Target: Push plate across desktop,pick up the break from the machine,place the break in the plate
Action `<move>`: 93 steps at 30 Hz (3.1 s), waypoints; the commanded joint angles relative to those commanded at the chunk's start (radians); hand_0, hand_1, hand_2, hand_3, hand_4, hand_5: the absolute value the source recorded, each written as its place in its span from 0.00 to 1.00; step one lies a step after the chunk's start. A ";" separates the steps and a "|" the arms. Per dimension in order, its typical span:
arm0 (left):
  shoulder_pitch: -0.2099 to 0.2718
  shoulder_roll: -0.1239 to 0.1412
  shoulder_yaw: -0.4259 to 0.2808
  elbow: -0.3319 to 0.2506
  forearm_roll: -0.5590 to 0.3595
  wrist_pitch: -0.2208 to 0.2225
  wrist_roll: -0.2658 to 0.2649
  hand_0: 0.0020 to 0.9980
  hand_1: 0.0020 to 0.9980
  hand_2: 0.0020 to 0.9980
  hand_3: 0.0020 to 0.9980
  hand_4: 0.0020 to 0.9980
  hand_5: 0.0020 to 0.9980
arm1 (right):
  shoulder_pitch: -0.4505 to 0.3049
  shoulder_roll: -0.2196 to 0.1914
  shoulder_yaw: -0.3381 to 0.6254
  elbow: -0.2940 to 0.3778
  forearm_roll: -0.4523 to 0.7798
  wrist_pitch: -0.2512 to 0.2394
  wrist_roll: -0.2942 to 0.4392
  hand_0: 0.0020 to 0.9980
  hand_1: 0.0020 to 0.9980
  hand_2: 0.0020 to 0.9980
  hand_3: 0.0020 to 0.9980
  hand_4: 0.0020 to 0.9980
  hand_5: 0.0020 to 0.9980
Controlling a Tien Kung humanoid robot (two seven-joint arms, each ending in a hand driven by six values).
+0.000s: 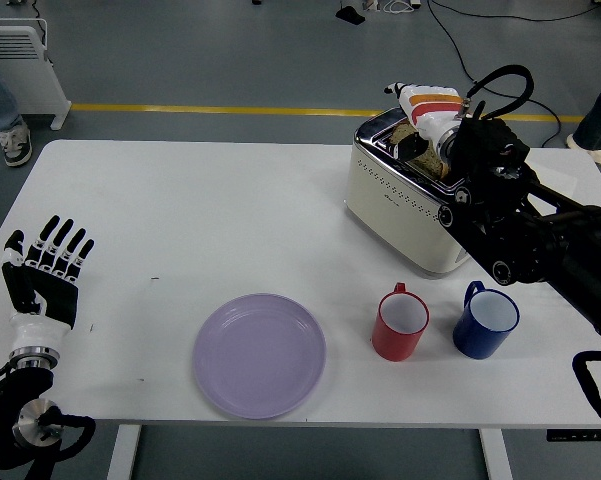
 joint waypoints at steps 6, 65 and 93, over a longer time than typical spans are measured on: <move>-0.001 0.000 0.023 0.010 -0.005 -0.001 0.000 0.78 0.76 0.77 0.73 0.56 1.00 | 0.029 0.011 -0.025 -0.117 0.049 -0.038 0.019 0.80 0.77 0.75 0.85 0.76 0.20; 0.002 0.000 0.025 0.022 -0.002 -0.001 -0.002 0.78 0.76 0.77 0.73 0.55 1.00 | 0.094 0.011 -0.131 -0.052 0.022 0.034 -0.009 0.19 0.28 0.37 0.46 0.60 0.17; 0.000 0.000 0.013 0.020 0.000 0.000 -0.003 0.78 0.76 0.77 0.73 0.55 1.00 | 0.095 -0.151 -0.180 0.561 0.282 -0.037 -0.126 0.17 0.25 0.34 0.43 0.48 0.20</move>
